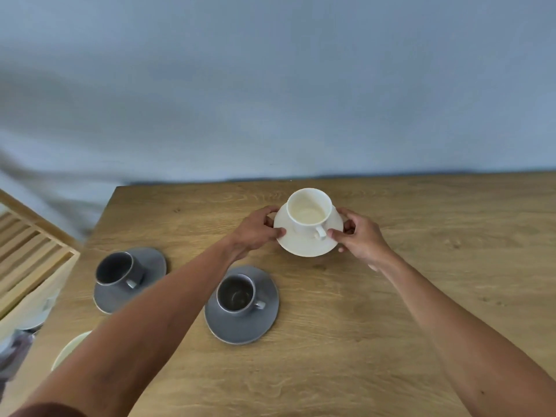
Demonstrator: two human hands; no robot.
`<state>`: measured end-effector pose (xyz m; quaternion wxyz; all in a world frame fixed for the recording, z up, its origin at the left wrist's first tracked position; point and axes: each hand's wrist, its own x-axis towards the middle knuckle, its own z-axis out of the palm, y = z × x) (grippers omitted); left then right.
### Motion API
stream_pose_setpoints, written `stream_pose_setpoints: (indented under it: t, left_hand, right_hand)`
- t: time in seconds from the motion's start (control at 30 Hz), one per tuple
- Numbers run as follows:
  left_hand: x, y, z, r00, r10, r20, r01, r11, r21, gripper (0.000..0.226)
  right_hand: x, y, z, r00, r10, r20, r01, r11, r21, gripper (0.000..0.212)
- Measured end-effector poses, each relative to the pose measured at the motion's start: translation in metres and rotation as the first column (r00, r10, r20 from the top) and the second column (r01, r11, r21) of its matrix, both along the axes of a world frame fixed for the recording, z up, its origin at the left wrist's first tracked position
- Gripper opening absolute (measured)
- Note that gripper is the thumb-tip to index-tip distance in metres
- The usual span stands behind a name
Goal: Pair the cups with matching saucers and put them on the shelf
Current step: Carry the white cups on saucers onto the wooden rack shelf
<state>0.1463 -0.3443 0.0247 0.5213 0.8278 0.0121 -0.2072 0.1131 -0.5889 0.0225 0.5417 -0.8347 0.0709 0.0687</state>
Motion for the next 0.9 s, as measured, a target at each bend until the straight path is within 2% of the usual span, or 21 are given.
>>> stream_pose_setpoints:
  t: [0.3,0.5,0.77,0.9]
  left_hand:
    - [-0.028,0.068,0.071,0.989,0.143,0.029,-0.139,0.984,-0.111,0.056]
    - [-0.057,0.137,0.09,0.963,0.267,0.027,-0.26,0.955,-0.145,0.056]
    - [-0.108,0.273,0.104,0.894,0.442,0.07,-0.429,0.891,-0.145,0.057]
    - [-0.134,0.356,0.099,0.869,0.488,0.087,-0.478,0.871,-0.108,0.058]
  right_hand:
    - [0.026,0.064,0.059,0.982,0.185,0.025,-0.185,0.983,0.006,0.065]
    - [0.028,0.138,0.084,0.951,0.31,0.022,-0.31,0.95,0.031,0.069]
    - [0.018,0.284,0.097,0.89,0.456,0.031,-0.456,0.89,0.009,0.071]
    - [-0.001,0.369,0.096,0.851,0.525,0.034,-0.525,0.851,0.006,0.065]
